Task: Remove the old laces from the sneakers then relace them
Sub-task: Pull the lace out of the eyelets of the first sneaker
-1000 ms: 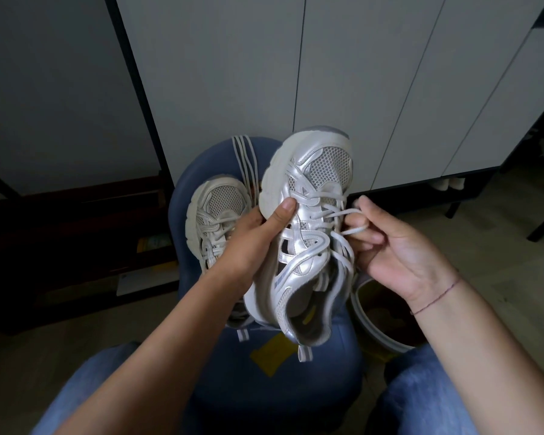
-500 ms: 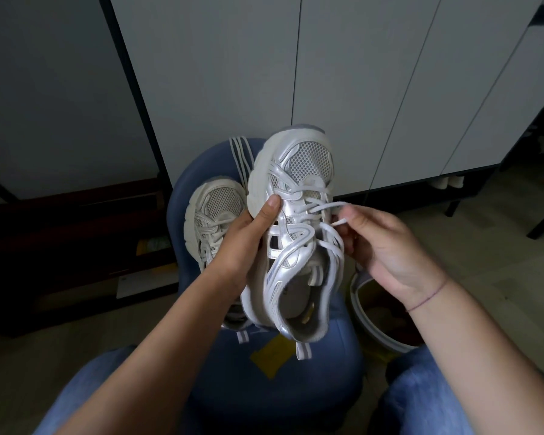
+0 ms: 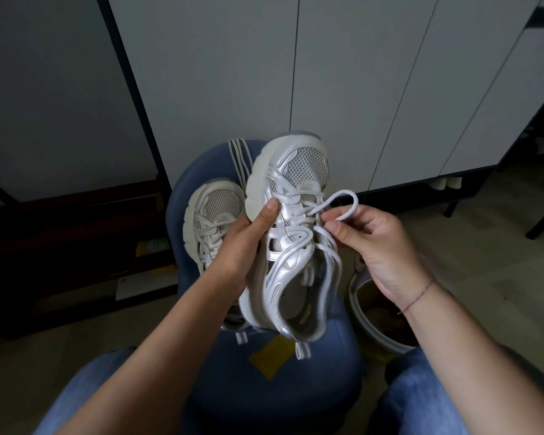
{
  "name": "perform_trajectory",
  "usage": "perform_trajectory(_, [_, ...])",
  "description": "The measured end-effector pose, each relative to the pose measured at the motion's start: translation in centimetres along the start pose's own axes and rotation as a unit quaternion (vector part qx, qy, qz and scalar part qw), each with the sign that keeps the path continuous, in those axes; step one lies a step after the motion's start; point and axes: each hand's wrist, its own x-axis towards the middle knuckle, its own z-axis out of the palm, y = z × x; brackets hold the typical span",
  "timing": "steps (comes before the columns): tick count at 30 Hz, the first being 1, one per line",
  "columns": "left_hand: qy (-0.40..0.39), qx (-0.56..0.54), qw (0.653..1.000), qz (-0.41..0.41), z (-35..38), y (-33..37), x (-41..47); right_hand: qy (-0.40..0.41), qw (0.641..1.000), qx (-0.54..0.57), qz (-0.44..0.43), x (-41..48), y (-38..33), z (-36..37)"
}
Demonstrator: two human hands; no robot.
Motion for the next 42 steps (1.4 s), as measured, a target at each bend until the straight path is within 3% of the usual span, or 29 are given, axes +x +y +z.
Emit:
perform_trajectory(2, [0.002,0.003,1.0,0.003,0.0,-0.1,0.0,0.027,0.998,-0.049,-0.013,0.0,0.0,0.1])
perform_trajectory(4, [0.002,0.005,1.0,0.001,0.0,-0.1,0.0,0.026,0.999,-0.028,0.008,0.0,-0.1,0.1])
perform_trajectory(7, [-0.004,0.001,1.0,-0.007,-0.1,0.0,0.0,-0.004,0.983,0.17,0.073,0.4,-0.3,-0.4])
perform_trajectory(10, [0.0,-0.003,1.0,-0.012,-0.3,0.1,0.1,-0.052,0.897,0.42,0.127,1.1,-1.1,-1.4])
perform_trajectory(12, [0.002,0.004,1.0,-0.012,-0.3,0.1,0.1,-0.058,0.85,0.505,0.137,1.2,-1.1,-1.8])
perform_trajectory(13, [0.005,0.008,1.0,-0.011,-0.3,0.0,0.1,-0.048,0.854,0.501,0.134,1.3,-0.9,-1.8])
perform_trajectory(15, [0.013,0.009,1.0,-0.011,-0.4,-0.1,0.1,-0.019,0.9,0.417,0.125,1.1,-0.6,-1.4])
perform_trajectory(18, [0.015,-0.001,1.0,-0.016,-0.4,-0.2,0.1,0.019,0.981,0.173,0.082,0.4,0.1,-0.2])
perform_trajectory(22, [0.013,-0.005,1.0,-0.014,-0.4,-0.1,0.3,0.076,0.997,-0.004,0.005,-0.2,0.3,1.2])
perform_trajectory(25, [0.008,0.003,1.0,-0.011,-0.6,-0.2,0.3,0.085,0.996,0.01,0.027,-0.4,-0.2,1.7])
perform_trajectory(27, [0.009,0.005,1.0,-0.01,-0.6,-0.1,0.3,0.088,0.985,0.126,0.08,-0.2,-0.6,1.7])
perform_trajectory(31, [0.011,-0.012,1.0,-0.005,-0.5,0.1,0.3,0.088,0.883,0.436,0.149,1.1,-1.8,-0.4])
perform_trajectory(33, [0.015,-0.02,1.0,-0.007,-0.6,0.1,0.4,0.07,0.856,0.495,0.131,1.4,-1.5,-1.5])
perform_trajectory(35, [0.019,-0.022,1.0,-0.011,-0.7,0.0,0.5,0.043,0.886,0.444,0.124,1.2,-1.1,-2.0])
perform_trajectory(39, [0.021,-0.022,0.999,-0.01,-0.6,-0.1,0.6,0.009,0.971,0.217,0.101,0.4,-0.4,-0.5])
perform_trajectory(42, [0.016,-0.019,1.0,-0.004,-0.5,-0.1,0.6,0.025,0.994,0.087,0.062,-0.2,-0.1,1.0])
